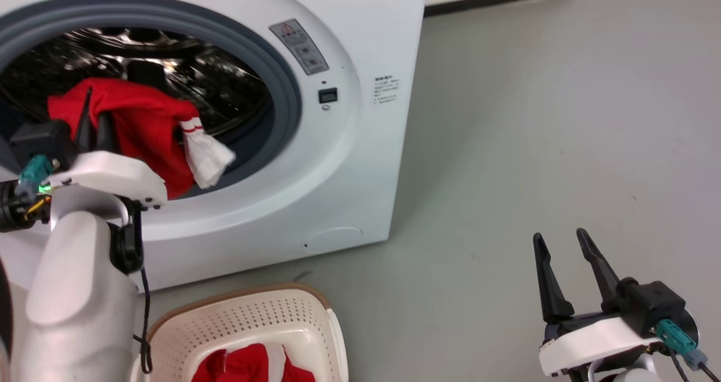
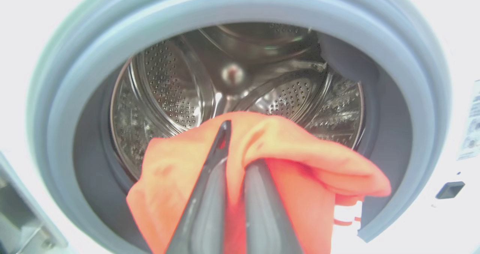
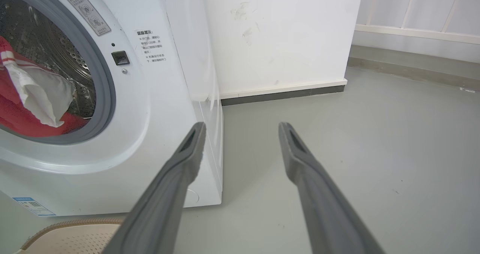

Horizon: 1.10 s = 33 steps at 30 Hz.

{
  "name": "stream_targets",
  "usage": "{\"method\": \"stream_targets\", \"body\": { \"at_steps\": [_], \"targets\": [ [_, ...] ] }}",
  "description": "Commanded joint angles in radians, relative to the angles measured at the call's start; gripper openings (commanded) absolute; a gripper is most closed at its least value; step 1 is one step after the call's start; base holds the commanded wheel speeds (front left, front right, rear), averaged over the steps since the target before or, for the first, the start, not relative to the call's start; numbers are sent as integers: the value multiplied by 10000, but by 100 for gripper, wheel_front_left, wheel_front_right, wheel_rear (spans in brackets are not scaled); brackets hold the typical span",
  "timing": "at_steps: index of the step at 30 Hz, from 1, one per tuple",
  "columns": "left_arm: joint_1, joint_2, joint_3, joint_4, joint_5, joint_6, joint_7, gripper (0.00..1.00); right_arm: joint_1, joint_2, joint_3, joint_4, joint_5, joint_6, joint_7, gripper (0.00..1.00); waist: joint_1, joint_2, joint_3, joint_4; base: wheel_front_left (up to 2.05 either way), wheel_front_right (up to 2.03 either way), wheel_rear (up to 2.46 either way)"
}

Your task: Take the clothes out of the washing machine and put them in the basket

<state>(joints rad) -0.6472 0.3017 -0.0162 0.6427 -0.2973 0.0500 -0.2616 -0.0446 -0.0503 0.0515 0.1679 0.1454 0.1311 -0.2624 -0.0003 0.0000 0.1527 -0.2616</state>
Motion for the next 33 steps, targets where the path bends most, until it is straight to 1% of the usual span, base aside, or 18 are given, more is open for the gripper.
{"method": "stream_targets", "body": {
  "at_steps": [1, 5, 7, 11, 16, 17, 20, 23, 26, 29, 33],
  "targets": [
    [430, -151, 151, -629, 140, -29, -45, 0, 171, 2, -43, -64, -73, -7, -7, 100, 3, 0, -340, 251, 0, 0, 0],
    [1246, -592, 327, -2162, 419, -168, -36, 0, 361, 5, -117, -317, -177, -7, 117, 100, 3, 0, -525, 507, 0, 0, 0],
    [1689, -922, 226, -3005, 625, -146, -36, 0, 460, 0, -156, -457, -234, -7, 215, 100, 3, 0, -605, 618, 0, 0, 0],
    [2511, -1293, -12, -4443, 973, -103, -38, 0, 570, 2, -206, -721, -272, -7, 330, 100, 3, 0, -670, 820, 0, 0, 0],
    [3701, -1693, -399, -5632, 1169, -22, -37, 0, 661, 2, -241, -927, -245, -7, 405, 100, 3, 0, -610, 1013, 0, 0, 0],
    [3701, -1693, -399, -5632, 1169, -22, -37, 0, 661, 2, -241, -927, -245, -7, 405, 100, 3, 0, -610, 1013, 0, 0, 0],
    [4506, -1872, -641, -6067, 1145, 117, 67, 0, 670, 3, -233, -969, -207, -7, 411, 100, 3, 0, -504, 1114, 0, 0, 0],
    [5325, -2026, -842, -6102, 1083, 286, 298, 0, 667, 3, -239, -997, -183, -7, 397, 100, 3, 0, -360, 1244, 0, 0, 0],
    [6058, -2153, -1109, -5647, 949, 350, 538, 0, 573, 3, -202, -984, -168, -7, 377, 100, 3, 0, -133, 1375, 0, 0, 0],
    [6567, -2263, -1315, -4765, 760, 364, 593, 0, 409, 2, -150, -938, -140, -7, 351, 100, 3, 0, 125, 1511, 0, 0, 0],
    [6722, -2346, -1401, -2931, 460, 384, 570, 0, 160, 2, 0, -906, -90, -7, 293, 100, 3, 0, 583, 1614, 0, 0, 0]
  ]
}}
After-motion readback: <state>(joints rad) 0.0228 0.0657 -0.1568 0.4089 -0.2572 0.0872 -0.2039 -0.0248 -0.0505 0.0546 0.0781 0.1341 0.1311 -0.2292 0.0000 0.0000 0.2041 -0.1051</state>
